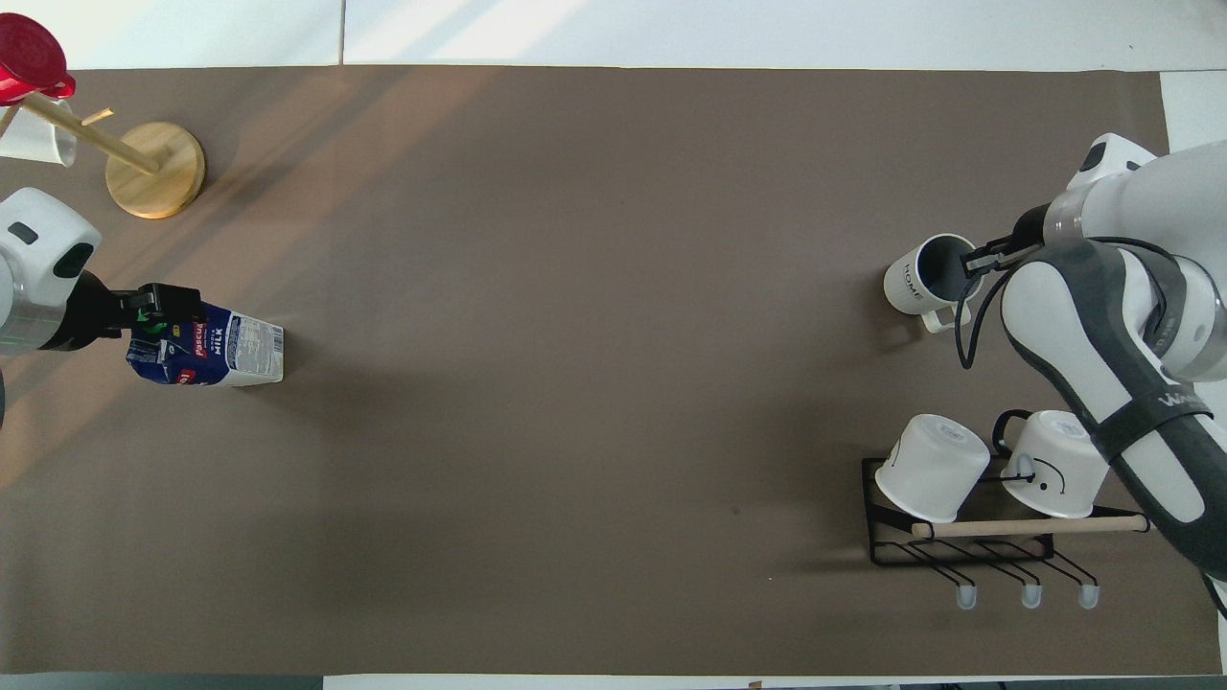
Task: Place cup and milk on table
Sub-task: 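Lift the white mug with the right gripper toward the table center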
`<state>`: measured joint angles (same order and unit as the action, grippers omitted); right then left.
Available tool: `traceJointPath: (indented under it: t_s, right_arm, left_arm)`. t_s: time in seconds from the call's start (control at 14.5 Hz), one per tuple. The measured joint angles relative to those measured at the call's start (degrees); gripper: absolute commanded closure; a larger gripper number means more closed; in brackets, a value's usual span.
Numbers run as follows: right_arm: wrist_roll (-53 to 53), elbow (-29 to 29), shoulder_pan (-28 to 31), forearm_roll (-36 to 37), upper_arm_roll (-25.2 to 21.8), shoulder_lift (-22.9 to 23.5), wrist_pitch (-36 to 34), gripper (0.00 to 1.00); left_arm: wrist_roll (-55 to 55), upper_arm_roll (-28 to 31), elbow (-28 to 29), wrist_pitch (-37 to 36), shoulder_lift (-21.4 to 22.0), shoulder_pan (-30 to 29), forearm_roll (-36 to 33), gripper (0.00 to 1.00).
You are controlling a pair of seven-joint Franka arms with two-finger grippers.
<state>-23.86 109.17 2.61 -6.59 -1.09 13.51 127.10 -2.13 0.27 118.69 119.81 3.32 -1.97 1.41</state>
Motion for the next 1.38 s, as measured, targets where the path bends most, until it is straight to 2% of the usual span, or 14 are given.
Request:
traceJointPath:
  t_s: [0.21,0.34,0.69,0.76,0.83,0.89,1.38]
  right_arm:
    - [8.99,-8.01,-4.01,0.21,0.39,-0.16,-7.66,1.00]
    - [17.87,-9.99,-10.10,2.57,0.60,0.04,-7.38,1.00]
    - [35.99,-10.01,-25.32,6.20,0.87,2.75,-3.29,1.00]
    - [38.69,-10.01,-27.32,7.08,0.87,3.65,-2.20,1.00]
    - [40.88,-10.01,-28.98,8.21,0.87,4.53,-1.68,1.00]
    - [42.45,-9.99,-30.40,8.96,0.86,5.35,-1.39,1.00]
    - [43.34,-7.51,-33.52,9.31,0.82,6.43,1.61,1.00]
  left_arm:
    - [0.00,0.00,0.00,0.19,0.00,-0.30,0.00,0.01]
    - [0.00,-0.04,0.00,0.41,0.00,-0.28,0.00,0.01]
    - [0.00,-0.28,0.06,0.61,0.00,0.03,0.00,0.01]
    - [0.00,-0.29,0.06,0.62,0.00,0.03,0.00,0.17]
    - [0.00,-0.29,0.06,0.63,0.00,0.03,0.00,0.74]
    - [0.00,-0.29,0.06,0.63,0.00,0.03,0.00,1.00]
    - [0.01,-0.29,-0.92,1.06,0.26,0.04,0.00,1.00]
